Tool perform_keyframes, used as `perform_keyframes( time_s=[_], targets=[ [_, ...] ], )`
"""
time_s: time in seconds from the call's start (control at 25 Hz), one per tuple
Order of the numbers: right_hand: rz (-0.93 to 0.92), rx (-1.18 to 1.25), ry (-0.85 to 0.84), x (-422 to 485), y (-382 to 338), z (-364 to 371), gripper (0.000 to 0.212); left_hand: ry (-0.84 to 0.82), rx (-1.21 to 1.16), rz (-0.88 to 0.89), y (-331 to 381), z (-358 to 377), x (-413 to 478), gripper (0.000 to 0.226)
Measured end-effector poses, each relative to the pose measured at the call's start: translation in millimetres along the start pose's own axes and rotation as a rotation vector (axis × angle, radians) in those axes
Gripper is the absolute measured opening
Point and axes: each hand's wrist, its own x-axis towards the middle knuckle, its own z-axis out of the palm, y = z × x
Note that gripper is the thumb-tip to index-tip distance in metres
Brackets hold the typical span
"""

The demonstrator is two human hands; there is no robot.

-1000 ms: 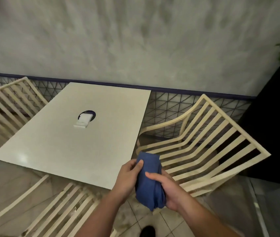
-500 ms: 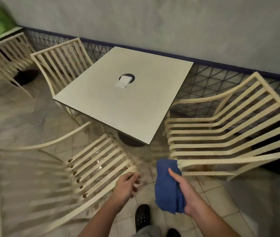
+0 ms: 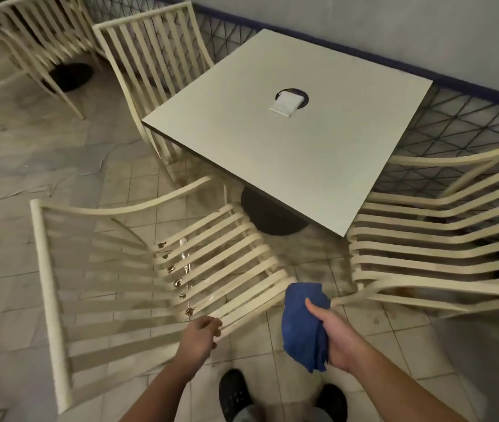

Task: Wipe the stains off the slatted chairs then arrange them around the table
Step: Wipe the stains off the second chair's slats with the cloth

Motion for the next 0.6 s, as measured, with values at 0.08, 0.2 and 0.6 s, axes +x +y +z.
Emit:
perform_keyframes(
  time_s=[0.08,0.2,0.6],
  targets=[
    [-0.008,-0.038,0.037,31,21,21,0.043,0.026,0.116,0.056,-18,-27,32,0.019],
    [0.035,-0.104,0.114,83,62,33,0.041,-0.045,0.641,0.172,-52,-51,78,0.038],
    [-0.118,-0.483,0.244,250,169,62,0.018,-0.082,1.179,0.378,-100,-27,137,0.092]
  ],
)
